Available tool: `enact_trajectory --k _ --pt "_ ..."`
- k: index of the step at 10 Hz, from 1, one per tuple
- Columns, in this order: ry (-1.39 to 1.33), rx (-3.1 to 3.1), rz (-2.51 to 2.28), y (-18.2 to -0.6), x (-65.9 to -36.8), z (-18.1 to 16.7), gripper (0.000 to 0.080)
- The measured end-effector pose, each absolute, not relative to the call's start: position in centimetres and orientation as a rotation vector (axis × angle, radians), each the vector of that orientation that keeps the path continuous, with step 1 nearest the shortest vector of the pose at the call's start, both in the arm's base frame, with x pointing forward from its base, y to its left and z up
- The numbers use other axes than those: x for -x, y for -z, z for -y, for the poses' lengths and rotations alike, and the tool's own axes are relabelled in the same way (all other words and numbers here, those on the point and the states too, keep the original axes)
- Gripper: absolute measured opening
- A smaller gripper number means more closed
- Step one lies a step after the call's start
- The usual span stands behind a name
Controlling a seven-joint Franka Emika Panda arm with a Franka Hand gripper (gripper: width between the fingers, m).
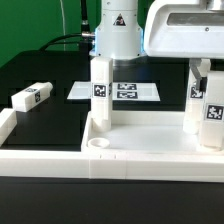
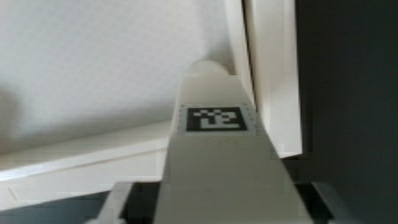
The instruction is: Assemble desk
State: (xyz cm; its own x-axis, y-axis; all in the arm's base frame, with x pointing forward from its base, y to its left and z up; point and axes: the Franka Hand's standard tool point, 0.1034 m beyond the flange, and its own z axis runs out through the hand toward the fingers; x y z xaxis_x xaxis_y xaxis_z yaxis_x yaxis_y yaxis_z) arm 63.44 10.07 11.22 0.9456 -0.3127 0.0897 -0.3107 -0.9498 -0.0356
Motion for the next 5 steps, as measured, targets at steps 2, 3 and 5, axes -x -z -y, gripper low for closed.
enact_trajectory --k 2,3,5 --pt "0.134 2.994 -0.781 -11.21 -63.41 -10.19 0.0289" --pt "0.125 2.943 -0.944 -11.18 -63.36 -10.19 0.029" --pt "0.116 2.873 -1.128 -11.11 -63.34 -10.19 0.029"
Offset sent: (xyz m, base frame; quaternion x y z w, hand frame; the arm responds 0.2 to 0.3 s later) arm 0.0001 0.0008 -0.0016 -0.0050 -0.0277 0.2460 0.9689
